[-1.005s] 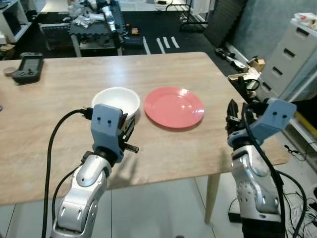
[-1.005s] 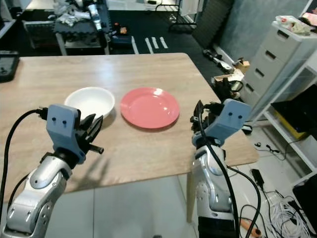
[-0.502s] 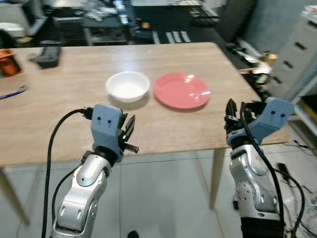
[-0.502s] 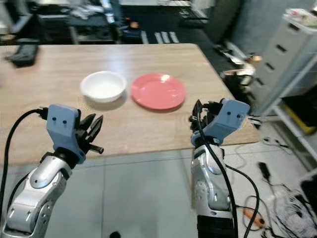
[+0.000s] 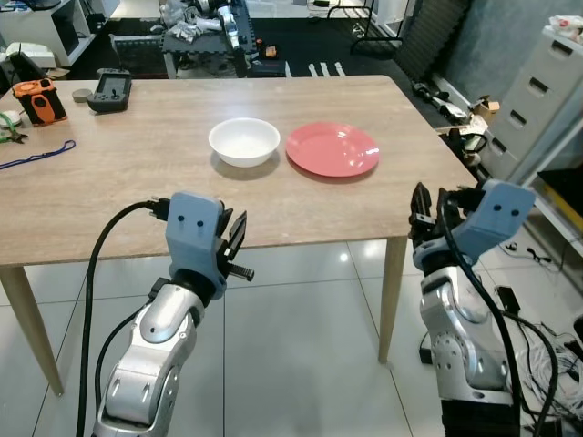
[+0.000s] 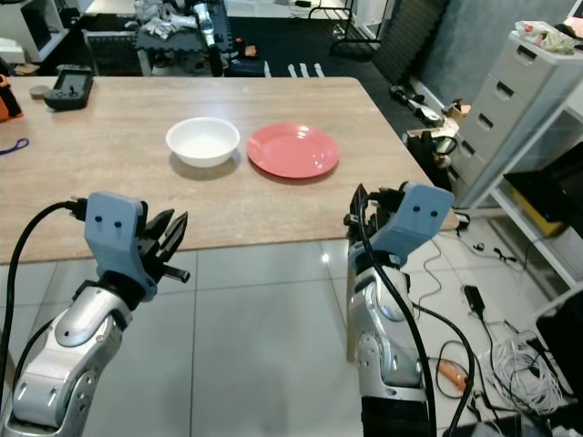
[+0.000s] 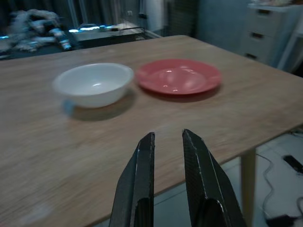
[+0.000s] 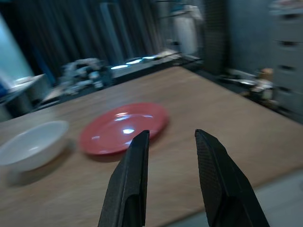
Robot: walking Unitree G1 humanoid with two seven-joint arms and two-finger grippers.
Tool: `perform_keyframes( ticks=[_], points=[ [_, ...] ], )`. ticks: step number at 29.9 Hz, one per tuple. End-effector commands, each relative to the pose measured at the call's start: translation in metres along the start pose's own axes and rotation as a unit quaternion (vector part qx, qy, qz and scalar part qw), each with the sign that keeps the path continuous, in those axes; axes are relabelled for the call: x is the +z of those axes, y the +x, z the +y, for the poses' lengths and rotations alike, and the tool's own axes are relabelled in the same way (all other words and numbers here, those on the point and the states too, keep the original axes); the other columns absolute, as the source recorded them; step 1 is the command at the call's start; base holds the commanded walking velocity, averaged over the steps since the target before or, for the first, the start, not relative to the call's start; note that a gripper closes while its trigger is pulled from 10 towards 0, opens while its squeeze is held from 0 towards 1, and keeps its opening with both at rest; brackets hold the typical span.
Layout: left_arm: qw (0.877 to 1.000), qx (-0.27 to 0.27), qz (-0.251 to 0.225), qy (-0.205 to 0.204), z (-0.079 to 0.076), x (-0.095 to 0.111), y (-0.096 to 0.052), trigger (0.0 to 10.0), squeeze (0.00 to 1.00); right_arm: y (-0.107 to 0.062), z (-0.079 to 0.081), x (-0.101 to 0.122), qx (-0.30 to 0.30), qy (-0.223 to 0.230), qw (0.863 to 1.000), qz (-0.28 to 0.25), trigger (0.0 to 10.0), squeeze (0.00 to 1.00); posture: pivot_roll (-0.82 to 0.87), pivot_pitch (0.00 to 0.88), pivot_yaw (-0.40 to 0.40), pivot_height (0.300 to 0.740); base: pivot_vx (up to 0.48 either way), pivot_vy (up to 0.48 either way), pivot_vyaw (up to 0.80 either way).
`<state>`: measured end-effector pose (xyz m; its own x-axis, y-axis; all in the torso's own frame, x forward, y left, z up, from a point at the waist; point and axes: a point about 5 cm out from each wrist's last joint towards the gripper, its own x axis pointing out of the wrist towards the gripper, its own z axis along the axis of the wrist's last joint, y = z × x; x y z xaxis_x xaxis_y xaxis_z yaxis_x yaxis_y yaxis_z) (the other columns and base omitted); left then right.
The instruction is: Setting the table
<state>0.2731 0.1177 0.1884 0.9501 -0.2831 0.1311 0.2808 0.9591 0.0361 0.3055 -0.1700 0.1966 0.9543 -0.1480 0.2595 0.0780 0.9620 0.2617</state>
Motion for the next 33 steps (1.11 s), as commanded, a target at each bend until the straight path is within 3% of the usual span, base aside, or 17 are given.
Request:
perform_keyframes(
  ticks=[1,33],
  points=[
    [1.000,-0.004,0.011,0.000,-0.0015,-0.0044,0.0004,10.0,0.00,-0.0012,-0.0042,-0.0020,-0.009,0.000,1.000,0.006,10.0,0.00,-0.06,0.008,0.044,0.740,0.000,0.000,-0.80],
    [0.999,-0.020,0.030,-0.005,-0.0057,-0.0114,0.0002,10.0,0.00,-0.0039,-0.0091,-0.0084,-0.015,-0.008,1.000,0.023,10.0,0.00,-0.07,0.021,0.042,0.740,0.000,0.000,-0.80]
  ],
)
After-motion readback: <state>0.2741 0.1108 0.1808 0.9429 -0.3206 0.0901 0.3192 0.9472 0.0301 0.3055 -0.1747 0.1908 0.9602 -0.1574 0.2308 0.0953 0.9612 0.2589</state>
